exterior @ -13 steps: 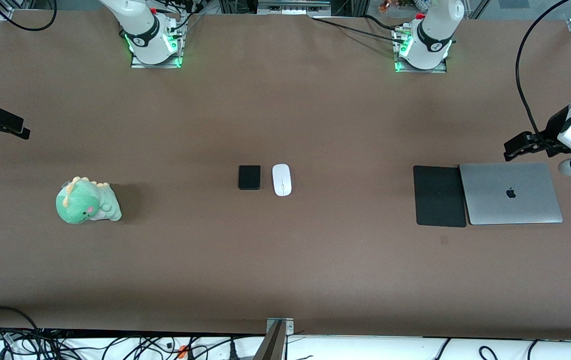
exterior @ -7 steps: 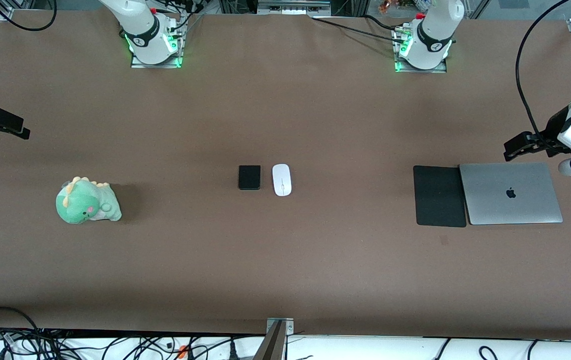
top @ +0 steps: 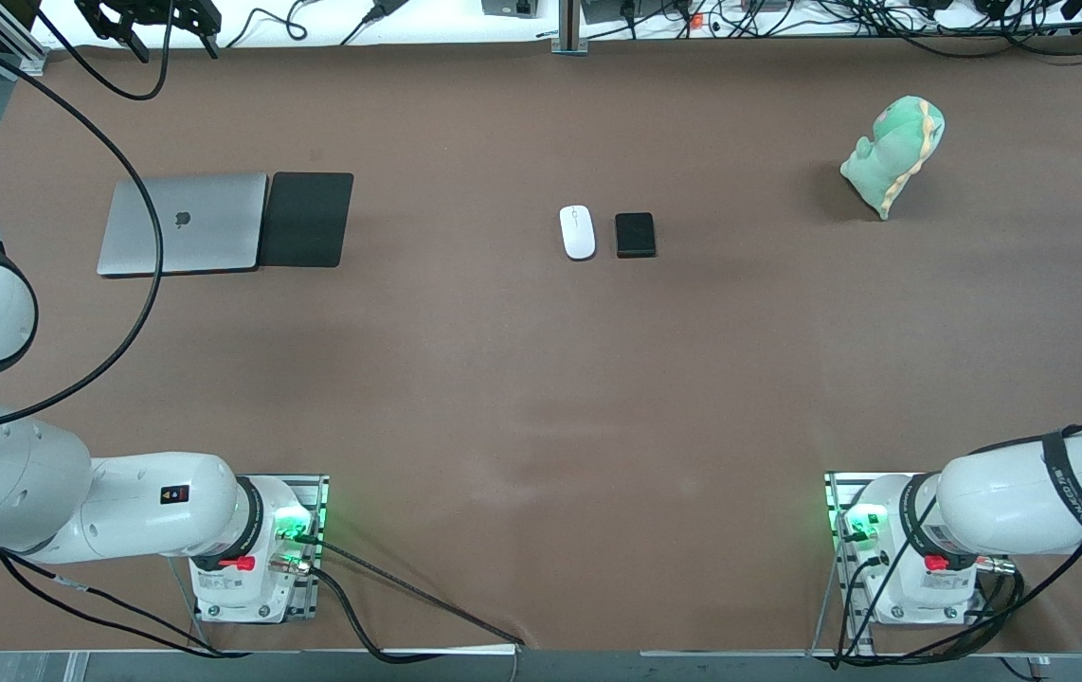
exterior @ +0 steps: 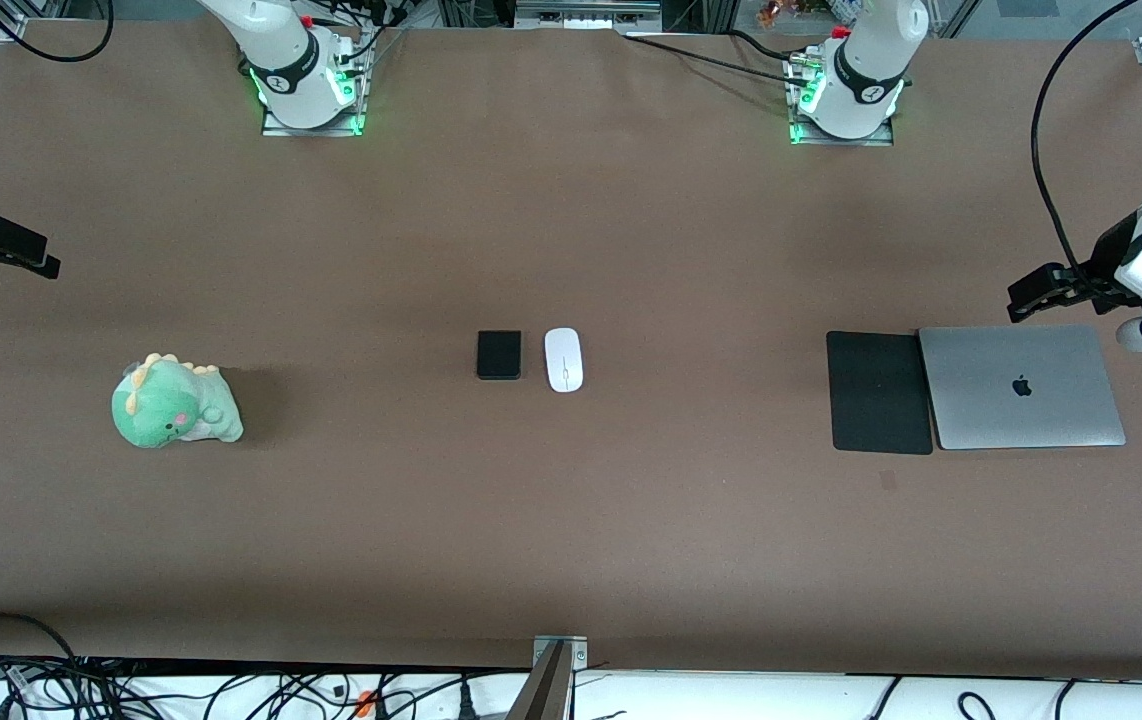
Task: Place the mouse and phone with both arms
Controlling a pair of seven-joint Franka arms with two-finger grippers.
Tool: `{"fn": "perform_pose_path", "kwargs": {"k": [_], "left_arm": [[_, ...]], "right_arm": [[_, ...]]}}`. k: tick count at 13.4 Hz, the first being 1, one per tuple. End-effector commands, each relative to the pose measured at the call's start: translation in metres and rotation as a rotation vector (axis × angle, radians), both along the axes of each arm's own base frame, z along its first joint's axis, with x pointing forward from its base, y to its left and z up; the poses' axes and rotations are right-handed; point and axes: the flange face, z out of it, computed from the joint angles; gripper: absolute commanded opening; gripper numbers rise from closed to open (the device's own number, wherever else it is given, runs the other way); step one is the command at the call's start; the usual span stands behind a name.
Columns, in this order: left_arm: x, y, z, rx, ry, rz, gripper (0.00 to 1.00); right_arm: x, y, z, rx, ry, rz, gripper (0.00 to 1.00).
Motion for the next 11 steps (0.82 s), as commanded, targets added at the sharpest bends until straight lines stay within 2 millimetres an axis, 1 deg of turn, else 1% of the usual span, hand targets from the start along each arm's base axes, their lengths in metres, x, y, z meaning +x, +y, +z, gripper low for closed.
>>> {"fn": "perform_pose_path", "kwargs": {"k": [1,11], "left_arm": [[-0.0005,-0.0019,0.0040,-0.022,0.004,0.012,1.00],[0.0002,-0.0058,0.0014,-0.045,0.004,0.015,1.00]], "right_arm": [[-0.0047,0.0011,0.0057,-0.011,0.005,0.001,1.00],[-0.0047,0.0011,0.0057,-0.011,0.005,0.003,1.00]]}}
